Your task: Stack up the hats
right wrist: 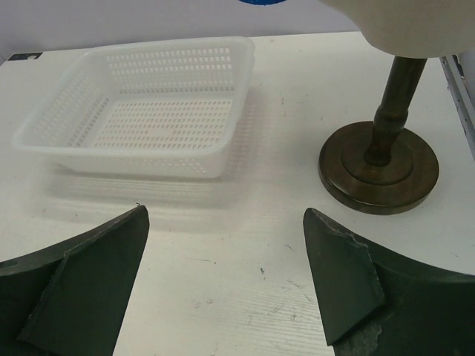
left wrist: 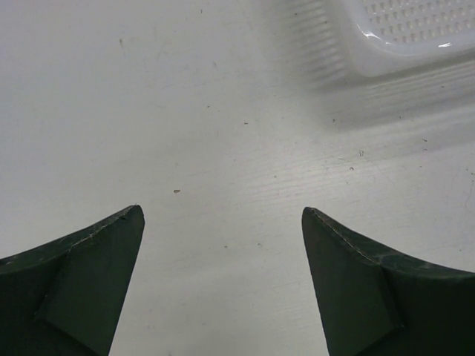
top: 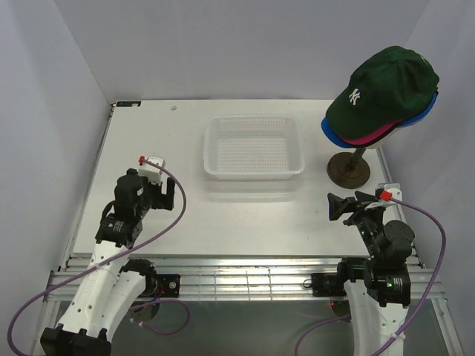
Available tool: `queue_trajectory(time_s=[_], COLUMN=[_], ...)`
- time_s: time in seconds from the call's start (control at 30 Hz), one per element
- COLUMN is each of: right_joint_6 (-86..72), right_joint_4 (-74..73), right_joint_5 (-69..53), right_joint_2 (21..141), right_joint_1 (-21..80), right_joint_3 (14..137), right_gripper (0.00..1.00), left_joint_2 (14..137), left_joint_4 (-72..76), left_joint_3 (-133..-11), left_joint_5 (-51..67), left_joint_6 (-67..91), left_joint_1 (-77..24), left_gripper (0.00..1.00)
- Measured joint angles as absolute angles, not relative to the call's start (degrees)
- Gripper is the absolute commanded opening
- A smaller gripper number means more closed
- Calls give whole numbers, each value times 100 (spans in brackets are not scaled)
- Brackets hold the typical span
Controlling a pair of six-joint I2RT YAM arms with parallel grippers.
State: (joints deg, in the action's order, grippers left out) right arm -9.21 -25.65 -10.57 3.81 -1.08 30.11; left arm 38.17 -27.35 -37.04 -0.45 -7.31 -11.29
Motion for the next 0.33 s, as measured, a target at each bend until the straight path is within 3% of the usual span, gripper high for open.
queue_trajectory(time_s=[0.33], right_joint_6=[-967], right_joint_4=[-2565], right_joint_5=[-985], right_joint_2=[373], right_joint_1=[-93], right_joint_3=[2956], right_gripper=[89], left_joint_2=[3642], left_joint_4=[-2510], left_joint_3=[-3555], left_joint_5=[-25], left_joint_6=[-287], left_joint_1=[-1011], left_gripper=[98])
